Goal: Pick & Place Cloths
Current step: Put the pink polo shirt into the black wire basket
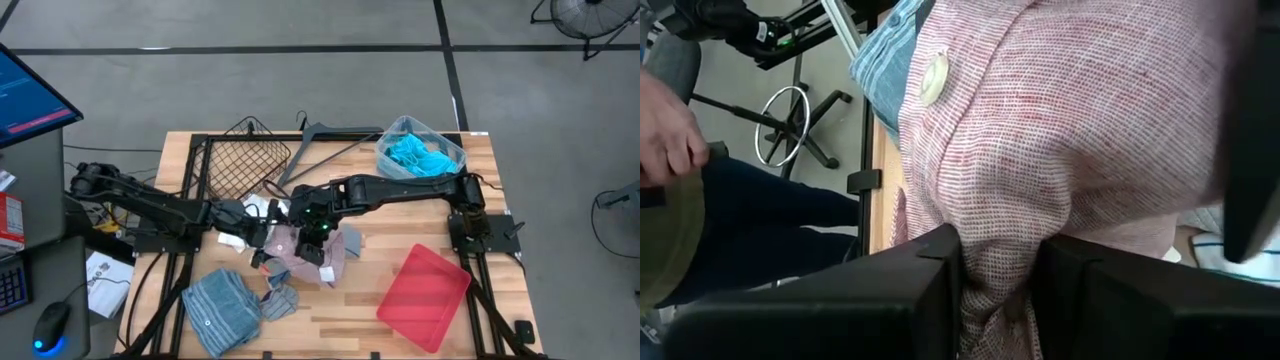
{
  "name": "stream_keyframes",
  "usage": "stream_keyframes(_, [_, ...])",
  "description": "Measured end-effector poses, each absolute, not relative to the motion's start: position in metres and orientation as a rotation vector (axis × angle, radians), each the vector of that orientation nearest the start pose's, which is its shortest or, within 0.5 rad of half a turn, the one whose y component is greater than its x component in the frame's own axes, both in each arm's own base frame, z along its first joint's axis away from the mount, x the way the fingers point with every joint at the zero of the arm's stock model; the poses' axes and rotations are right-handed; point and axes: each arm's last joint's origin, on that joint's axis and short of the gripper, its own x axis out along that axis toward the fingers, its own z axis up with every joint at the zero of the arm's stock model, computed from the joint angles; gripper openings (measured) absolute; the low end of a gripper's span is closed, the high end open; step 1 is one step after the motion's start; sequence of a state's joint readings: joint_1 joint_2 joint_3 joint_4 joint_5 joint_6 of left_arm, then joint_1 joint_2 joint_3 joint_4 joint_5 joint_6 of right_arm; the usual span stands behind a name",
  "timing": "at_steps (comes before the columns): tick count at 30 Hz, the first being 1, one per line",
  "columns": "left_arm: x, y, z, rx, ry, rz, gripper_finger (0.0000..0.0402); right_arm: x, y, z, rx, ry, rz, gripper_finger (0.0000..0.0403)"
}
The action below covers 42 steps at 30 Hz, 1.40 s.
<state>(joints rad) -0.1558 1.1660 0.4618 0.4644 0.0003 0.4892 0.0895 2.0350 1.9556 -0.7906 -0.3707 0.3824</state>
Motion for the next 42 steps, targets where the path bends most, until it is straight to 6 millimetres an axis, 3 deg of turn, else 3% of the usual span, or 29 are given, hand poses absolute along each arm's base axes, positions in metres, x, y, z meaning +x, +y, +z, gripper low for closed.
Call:
stream_keyframes(7, [0.231, -0.036, 0.212, 0.504, 0.195, -0.207, 0.0259, 0.446, 0.05, 0.308, 0.474, 0.941, 0.259, 0.0067])
stream_keyframes(16, [0.23, -0.041, 0.212, 0.445, 0.199, -0.223, 0.0032, 0.446, 0.05, 0.309, 0.489, 0.938, 0.253, 0.0077])
stream_keyframes(21, [0.23, -0.041, 0.212, 0.38, 0.208, -0.2, 0.003, 0.443, 0.048, 0.315, 0.494, 0.924, 0.255, 0.0194])
stream_keyframes(26, [0.226, -0.039, 0.22, 0.325, 0.182, -0.133, 0.003, 0.423, 0.042, 0.345, 0.519, 0.887, 0.272, 0.0283])
stream_keyframes(32, [0.207, -0.03, 0.248, 0.265, 0.076, 0.068, 0.003, 0.385, 0.03, 0.396, 0.514, 0.786, 0.271, 0.0301])
stream_keyframes(38, [0.179, -0.007, 0.276, 0.141, -0.042, 0.521, 0.003, 0.337, 0.02, 0.443, 0.471, 0.65, 0.156, 0.0292])
stream_keyframes(42, [0.164, 0.01, 0.287, 0.203, -0.044, 0.769, 0.003, 0.311, 0.017, 0.464, 0.442, 0.569, 0.086, 0.029])
